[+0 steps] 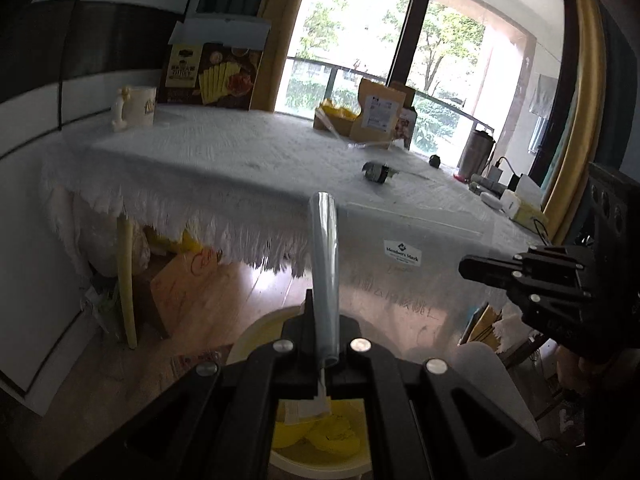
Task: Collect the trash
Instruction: 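Open the left tool over the yellow bin to drop the clear sleeve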
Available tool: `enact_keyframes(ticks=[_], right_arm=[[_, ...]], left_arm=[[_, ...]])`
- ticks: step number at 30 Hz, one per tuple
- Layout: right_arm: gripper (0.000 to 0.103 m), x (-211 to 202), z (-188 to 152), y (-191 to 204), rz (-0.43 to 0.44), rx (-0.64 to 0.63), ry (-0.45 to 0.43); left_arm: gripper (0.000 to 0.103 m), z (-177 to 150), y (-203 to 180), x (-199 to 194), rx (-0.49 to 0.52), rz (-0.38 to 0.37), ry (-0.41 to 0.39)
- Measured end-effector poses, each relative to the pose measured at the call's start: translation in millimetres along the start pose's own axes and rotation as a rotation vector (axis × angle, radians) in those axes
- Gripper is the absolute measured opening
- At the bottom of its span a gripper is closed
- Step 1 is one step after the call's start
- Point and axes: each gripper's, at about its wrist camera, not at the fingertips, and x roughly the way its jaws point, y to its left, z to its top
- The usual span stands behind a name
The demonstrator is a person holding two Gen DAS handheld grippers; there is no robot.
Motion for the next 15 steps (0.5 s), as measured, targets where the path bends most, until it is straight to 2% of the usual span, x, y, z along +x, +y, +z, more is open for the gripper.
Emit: enact_keyframes(ticks=[4,8,14,15], right_arm=[[0.0,21.8,-8.7,5.6,-0.055,-0.056,0.043],[0.0,42.5,-21.0,19.5,-0.062,-0.117,0.084],[0.001,85.0,-49.4,32.9,0.074,-0.126,0.231],[0.005,90.1,-54.5,34.3,0.088,-0.122,0.249]], left_arm=[[0.001,-14.4,8.0,19.9,-0.039,-0.014,0.054],[0.001,-25.5,12.2,39.4,-0.061,-0.009,0.104],[0.001,-42.7,24.3,65.2,-0.089,0.03,0.193],[0.001,-45.9,25.9,68.2,-0.092,0.038,0.206]])
